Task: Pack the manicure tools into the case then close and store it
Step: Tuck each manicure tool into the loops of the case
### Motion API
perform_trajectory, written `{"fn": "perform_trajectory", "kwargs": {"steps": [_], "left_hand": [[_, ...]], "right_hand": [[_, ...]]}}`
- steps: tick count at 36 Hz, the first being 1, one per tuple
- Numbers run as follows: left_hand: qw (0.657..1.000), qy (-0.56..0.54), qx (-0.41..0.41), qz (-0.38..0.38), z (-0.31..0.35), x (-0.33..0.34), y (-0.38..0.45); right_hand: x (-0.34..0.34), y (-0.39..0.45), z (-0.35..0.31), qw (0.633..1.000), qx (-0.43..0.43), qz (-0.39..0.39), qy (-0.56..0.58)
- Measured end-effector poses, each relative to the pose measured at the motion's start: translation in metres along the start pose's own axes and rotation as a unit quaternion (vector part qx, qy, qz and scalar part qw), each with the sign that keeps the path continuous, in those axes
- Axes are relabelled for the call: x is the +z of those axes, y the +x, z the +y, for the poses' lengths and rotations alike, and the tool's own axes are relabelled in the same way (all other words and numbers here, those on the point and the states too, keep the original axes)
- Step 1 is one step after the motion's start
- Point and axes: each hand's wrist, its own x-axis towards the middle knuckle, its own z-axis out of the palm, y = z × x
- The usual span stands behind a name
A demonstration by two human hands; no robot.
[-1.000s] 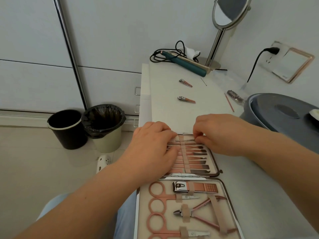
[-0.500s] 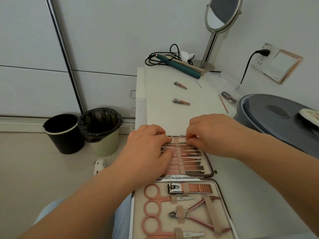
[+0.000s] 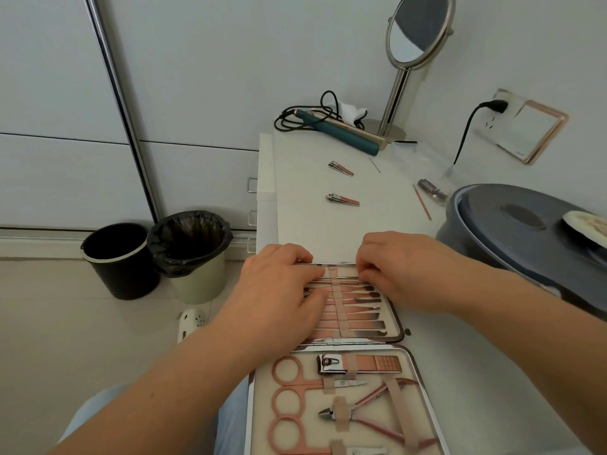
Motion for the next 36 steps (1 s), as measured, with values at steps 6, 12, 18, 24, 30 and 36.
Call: {"fn": "perform_trajectory", "kwargs": {"steps": [6,12,18,24,30,36], "left_hand": [[1.000,-0.007,-0.005,0.002,0.001,-0.001,0.000],[1.000,-0.010,-0.008,0.007,0.001,-0.001,0.001],[1.000,-0.015,-0.007,0.012,-0.001,0.000,0.001],[1.000,-0.013,-0.001,0.017,-0.002,0.000,0.000],[0.999,-0.029,0.004,0.011,-0.003,-0.004,0.002],[0.993,-0.101,-0.028,0.060,-0.013,-0.020,0.004]], "right_hand": [[0.005,-0.001,-0.001,0.999,0.024,0.017,0.014],[0.007,0.001,-0.005,0.999,0.022,0.023,0.026],[0.007,0.001,-0.005,0.999,0.025,0.007,0.044],[0.010,0.000,-0.003,0.998,0.032,0.017,0.057],[0.016,-0.006,0.000,0.990,0.051,0.054,0.123],[0.013,0.012,0.000,0.965,0.117,0.159,0.171]]}}
